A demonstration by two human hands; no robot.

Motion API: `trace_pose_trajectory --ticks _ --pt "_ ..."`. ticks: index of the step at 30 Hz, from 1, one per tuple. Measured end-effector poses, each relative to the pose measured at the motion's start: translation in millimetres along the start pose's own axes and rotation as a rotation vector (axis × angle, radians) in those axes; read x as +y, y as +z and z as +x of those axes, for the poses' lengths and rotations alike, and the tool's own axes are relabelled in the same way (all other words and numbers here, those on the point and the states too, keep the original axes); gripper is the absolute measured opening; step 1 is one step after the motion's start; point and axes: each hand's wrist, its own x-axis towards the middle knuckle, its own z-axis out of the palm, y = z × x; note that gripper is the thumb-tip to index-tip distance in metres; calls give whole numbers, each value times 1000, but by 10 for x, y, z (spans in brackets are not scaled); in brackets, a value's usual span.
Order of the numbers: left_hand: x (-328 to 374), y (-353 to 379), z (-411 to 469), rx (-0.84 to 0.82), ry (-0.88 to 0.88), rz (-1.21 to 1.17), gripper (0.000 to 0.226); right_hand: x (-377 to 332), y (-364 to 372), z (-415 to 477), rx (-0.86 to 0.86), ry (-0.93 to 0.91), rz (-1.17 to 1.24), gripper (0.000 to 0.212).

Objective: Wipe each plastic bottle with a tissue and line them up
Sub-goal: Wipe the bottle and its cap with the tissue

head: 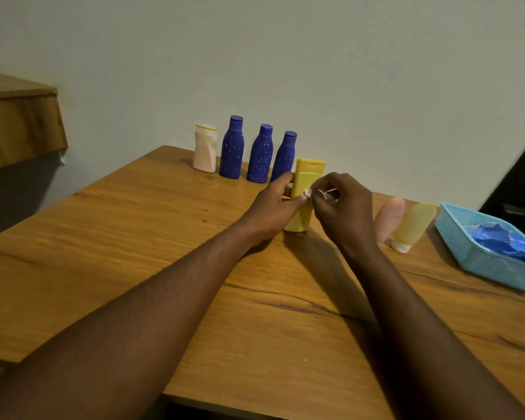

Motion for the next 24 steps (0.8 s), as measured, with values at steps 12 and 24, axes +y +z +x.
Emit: trace_pose_trajectory --ticks 12,24 --pt "39 -14 -23 -51 -13 -5 50 64 -107 21 86 62 58 8" --pt "60 38 -97 -105 -1 -57 46 -206 -286 30 -114 79 -74 3"
